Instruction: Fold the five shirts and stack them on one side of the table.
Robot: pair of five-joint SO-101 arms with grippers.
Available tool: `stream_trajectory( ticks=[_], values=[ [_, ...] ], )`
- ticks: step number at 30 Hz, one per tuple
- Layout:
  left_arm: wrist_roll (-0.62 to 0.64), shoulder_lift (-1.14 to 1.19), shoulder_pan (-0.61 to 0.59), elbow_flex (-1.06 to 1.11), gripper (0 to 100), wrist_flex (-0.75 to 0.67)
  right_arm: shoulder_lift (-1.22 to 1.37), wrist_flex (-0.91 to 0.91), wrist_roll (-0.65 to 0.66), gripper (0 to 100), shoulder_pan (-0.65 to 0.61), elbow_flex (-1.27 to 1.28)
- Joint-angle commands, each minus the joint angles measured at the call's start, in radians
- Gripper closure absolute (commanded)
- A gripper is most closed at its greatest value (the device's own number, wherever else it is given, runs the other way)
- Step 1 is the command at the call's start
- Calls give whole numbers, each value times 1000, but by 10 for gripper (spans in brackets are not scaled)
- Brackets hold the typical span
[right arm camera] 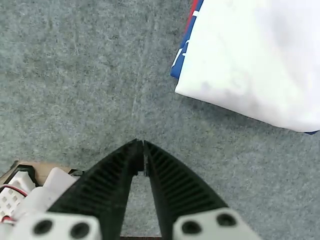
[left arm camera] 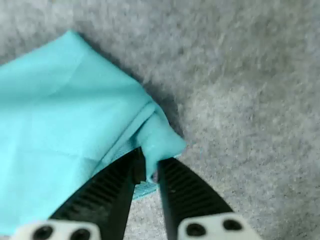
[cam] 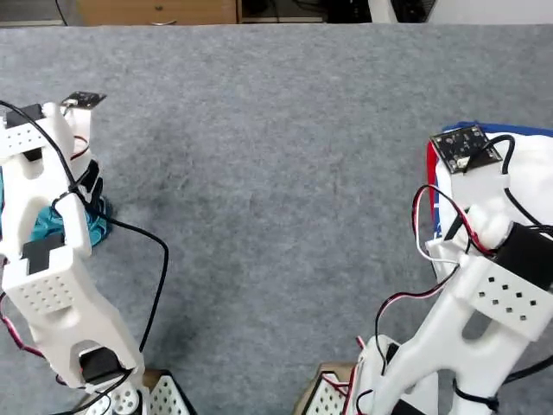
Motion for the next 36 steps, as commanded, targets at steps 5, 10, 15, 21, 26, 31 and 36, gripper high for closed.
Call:
stream_trajectory(
  ticks=[5, 10, 15, 21, 26, 31, 36],
  values=[
    [95, -102, 34, -112, 982, 20, -16, 14, -14, 995, 5, 1],
    [232, -242, 120, -307, 982, 101, -16, 14, -14, 995, 5, 1],
    [445, -334, 255, -516, 982, 100, -16, 14, -14, 995, 5, 1],
    [572, -369, 531, -773, 982, 98, -16, 15, -14, 995, 5, 2],
    [580, -360, 819, -942, 982, 97, -18, 17, -14, 995, 7, 5],
    [580, -360, 971, -1040, 982, 103, -18, 17, -14, 995, 7, 51],
    [582, -341, 838, -947, 982, 175, -18, 14, -14, 995, 4, 53]
  ],
)
